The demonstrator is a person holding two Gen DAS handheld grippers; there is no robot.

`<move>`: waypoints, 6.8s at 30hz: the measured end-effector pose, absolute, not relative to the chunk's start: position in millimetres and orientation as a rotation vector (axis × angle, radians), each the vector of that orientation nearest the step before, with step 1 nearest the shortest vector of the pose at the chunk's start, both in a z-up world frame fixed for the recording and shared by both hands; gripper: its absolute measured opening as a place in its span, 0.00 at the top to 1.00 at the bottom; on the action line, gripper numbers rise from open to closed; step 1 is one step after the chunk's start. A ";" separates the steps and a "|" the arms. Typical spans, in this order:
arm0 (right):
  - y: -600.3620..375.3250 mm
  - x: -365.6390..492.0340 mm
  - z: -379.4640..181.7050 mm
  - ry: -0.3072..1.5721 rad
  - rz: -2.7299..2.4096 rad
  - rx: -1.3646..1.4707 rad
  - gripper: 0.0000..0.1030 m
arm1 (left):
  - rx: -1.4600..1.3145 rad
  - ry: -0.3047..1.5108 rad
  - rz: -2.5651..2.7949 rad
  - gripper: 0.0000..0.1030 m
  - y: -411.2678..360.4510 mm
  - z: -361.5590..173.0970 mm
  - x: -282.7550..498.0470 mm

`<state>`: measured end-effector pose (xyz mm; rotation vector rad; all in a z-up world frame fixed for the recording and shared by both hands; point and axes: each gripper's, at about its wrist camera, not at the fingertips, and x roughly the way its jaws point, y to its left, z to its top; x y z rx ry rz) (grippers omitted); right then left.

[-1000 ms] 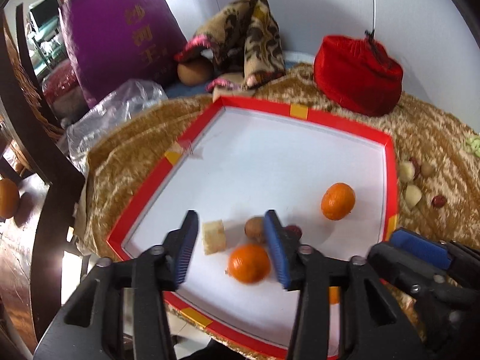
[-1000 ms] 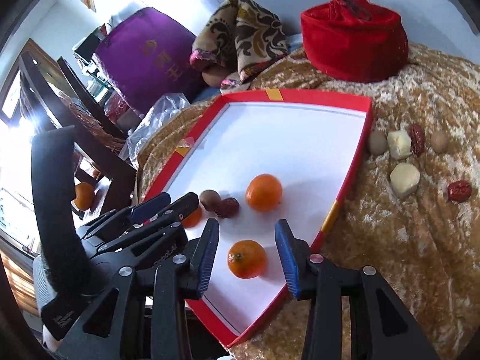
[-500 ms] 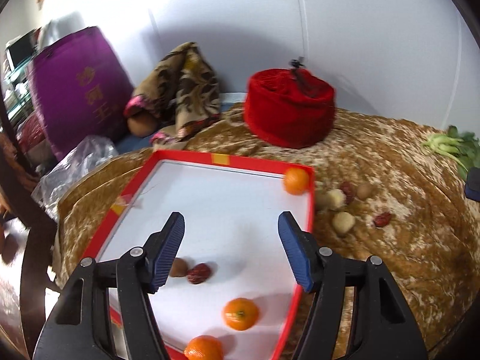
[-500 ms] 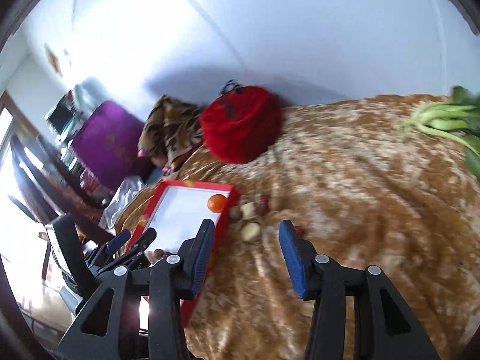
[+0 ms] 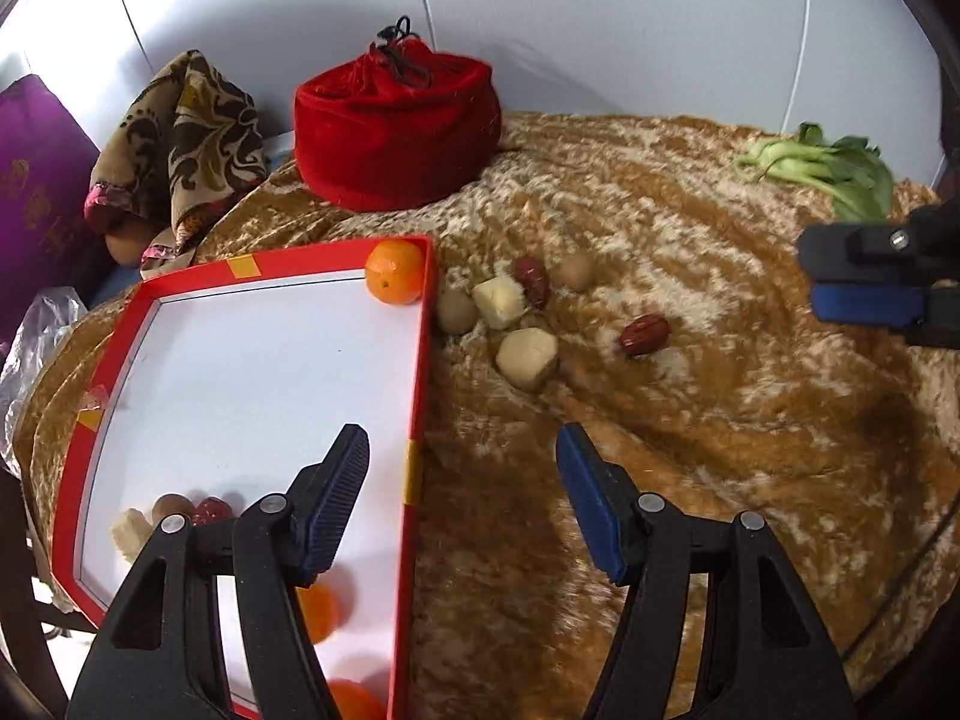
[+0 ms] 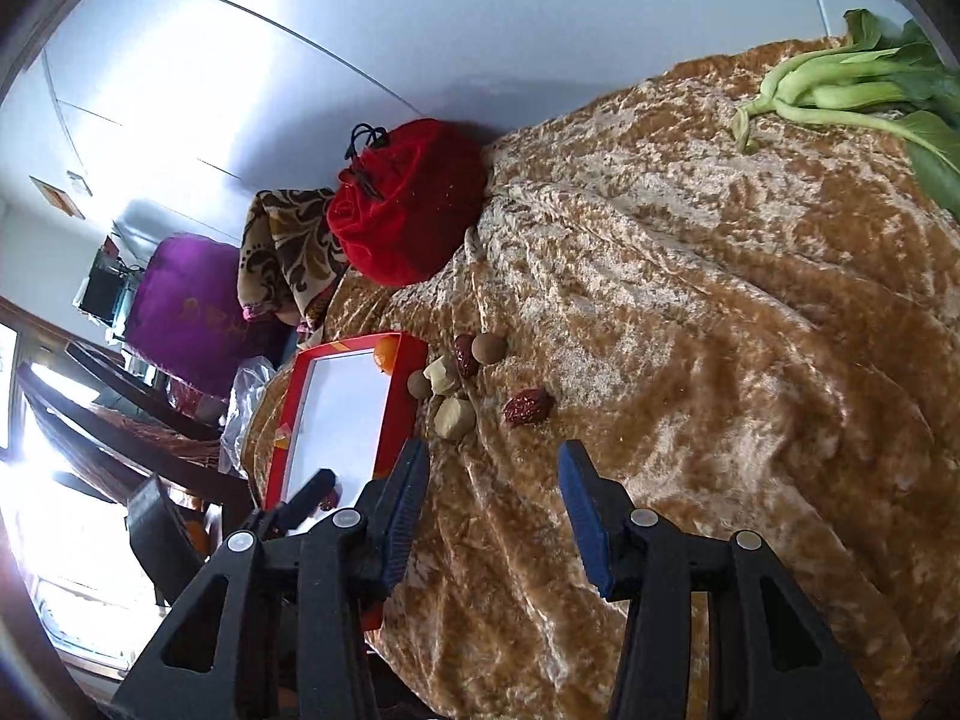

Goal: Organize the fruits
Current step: 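Grasp a red date with the right tool while the left tool approaches a pale cube, then close the left tool on the pale cube and lift it, then carry the cube and date over the tray and open both tools, then grasp a brown nut with the right tool while the left tool grasps a pale cube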

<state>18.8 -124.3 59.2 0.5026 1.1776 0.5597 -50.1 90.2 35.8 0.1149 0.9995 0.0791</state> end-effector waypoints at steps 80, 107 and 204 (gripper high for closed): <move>-94.2 55.1 19.3 1.300 0.522 0.591 0.81 | 0.132 1.028 -0.158 0.75 86.0 40.1 -6.3; 58.9 -5.2 25.0 1.276 0.887 0.402 0.81 | -0.064 1.105 0.233 0.75 213.3 53.4 -43.6; -111.1 71.0 -0.9 1.383 0.426 0.533 0.77 | 0.232 1.059 -0.225 0.64 73.8 12.8 27.2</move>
